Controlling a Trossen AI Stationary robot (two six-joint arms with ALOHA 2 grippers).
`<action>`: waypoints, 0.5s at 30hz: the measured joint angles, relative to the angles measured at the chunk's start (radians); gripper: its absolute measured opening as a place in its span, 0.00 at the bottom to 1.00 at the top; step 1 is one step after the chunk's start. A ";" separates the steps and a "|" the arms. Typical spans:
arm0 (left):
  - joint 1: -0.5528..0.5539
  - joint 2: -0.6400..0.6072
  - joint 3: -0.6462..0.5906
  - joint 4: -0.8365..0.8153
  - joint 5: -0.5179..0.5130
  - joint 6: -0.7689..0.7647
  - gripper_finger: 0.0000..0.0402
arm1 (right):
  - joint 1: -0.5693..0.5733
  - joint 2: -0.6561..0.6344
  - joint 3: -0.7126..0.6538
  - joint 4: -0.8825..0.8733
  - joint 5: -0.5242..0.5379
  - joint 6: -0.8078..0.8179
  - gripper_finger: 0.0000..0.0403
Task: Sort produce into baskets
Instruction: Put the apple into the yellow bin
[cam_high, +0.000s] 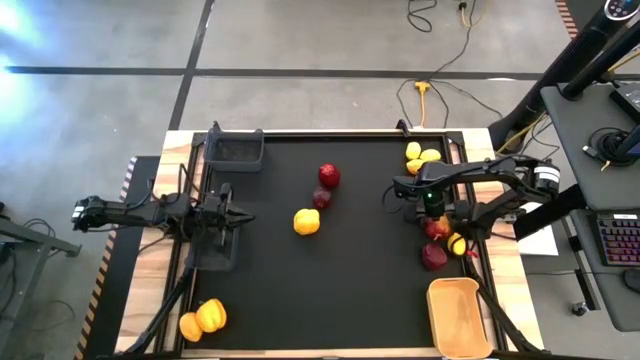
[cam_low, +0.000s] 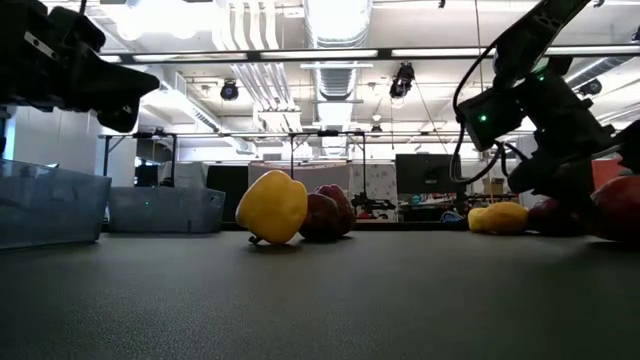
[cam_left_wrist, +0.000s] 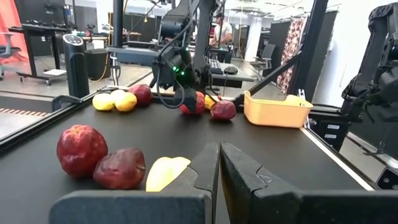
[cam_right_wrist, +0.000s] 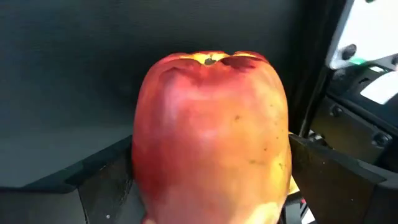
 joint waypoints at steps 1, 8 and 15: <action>0.000 0.000 0.000 0.006 0.000 0.000 0.00 | 0.000 -0.001 0.000 0.004 -0.004 -0.008 0.95; 0.000 0.000 0.000 0.055 -0.098 0.042 0.00 | 0.027 -0.003 0.031 0.103 -0.007 -0.048 0.95; 0.000 0.000 0.000 0.061 -0.157 0.032 0.00 | 0.040 -0.003 0.048 0.241 -0.009 -0.066 0.95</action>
